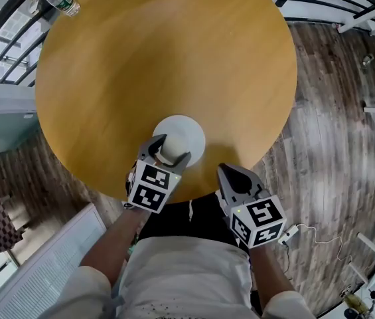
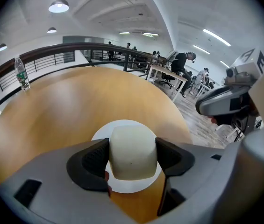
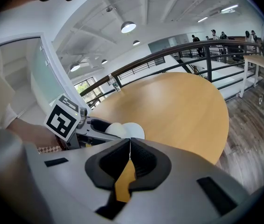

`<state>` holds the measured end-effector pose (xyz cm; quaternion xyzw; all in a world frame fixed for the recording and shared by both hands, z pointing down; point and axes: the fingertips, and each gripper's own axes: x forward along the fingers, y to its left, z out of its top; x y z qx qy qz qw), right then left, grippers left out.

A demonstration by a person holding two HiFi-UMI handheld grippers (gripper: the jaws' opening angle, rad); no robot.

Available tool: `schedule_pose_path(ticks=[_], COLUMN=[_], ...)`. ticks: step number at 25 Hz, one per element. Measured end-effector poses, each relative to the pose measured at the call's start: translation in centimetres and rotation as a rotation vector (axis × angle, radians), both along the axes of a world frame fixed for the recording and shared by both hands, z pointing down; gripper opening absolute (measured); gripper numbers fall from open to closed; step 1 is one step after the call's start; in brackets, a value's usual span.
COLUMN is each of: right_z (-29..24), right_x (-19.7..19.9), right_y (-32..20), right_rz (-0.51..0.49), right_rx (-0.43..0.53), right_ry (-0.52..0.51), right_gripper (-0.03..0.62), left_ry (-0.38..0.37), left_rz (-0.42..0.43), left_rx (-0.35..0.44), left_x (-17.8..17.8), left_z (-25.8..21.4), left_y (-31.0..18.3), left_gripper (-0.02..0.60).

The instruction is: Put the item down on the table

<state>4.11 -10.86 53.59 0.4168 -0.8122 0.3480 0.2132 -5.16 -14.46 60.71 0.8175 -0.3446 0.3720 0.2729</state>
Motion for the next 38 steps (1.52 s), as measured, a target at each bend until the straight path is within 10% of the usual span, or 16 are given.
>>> schedule_pose_path(ticks=[38], right_z=[0.9], right_x=[0.2], right_y=[-0.8], right_rz=[0.004], right_rx=[-0.046], right_ry=[-0.051], right_gripper=[0.025], left_ry=[-0.171], left_rz=[0.114], left_rx=[-0.050], left_x=[1.5], left_z=[4.3], left_y=[-0.8], left_gripper=[0.324])
